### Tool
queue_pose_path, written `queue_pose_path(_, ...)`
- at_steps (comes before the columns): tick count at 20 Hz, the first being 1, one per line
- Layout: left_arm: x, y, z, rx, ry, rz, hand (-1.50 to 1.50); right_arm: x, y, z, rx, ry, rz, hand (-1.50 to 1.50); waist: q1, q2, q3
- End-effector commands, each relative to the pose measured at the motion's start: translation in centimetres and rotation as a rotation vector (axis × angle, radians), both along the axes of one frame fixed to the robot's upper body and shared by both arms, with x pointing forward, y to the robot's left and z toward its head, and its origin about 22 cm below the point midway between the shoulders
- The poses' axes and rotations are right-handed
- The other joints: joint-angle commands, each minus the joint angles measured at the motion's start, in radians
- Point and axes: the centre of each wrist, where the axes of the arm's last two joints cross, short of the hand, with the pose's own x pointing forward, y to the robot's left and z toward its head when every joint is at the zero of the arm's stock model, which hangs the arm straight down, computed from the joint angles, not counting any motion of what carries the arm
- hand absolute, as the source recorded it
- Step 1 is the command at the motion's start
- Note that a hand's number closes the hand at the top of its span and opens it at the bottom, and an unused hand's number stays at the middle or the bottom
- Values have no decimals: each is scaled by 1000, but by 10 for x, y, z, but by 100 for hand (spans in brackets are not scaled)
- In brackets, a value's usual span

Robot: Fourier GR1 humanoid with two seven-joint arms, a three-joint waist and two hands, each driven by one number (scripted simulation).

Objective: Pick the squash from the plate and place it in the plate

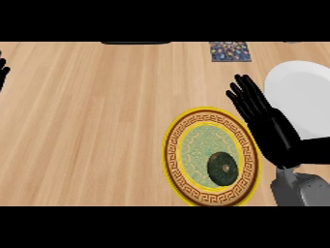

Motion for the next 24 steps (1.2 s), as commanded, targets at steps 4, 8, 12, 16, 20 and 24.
queue_pose_path(4, -41, -45, -71, -109, 187, 10, 0, -23, -8, 20, -64, 4, -24, 150, -12, -3, -23)
queue_pose_path(8, -43, -46, -96, -147, 302, 31, 0, -6, -56, 73, -740, -286, -186, 150, -74, -35, -65)
queue_pose_path(12, -58, -71, -113, -219, 330, 3, 0, -32, -44, 13, -766, -316, -410, 150, -40, -4, -21)
queue_pose_path(16, -58, -82, -115, -236, 328, 1, 0, -58, -15, -35, -179, -164, -446, -150, -37, 3, -14)
queue_pose_path(20, -58, -101, -113, -219, 316, -22, 0, -84, -31, -77, -372, -261, -186, -150, -16, 4, -21)
queue_pose_path(24, -70, -100, -122, -218, 321, -31, 0, -75, -42, -54, -702, -288, -150, -150, -9, 2, -23)
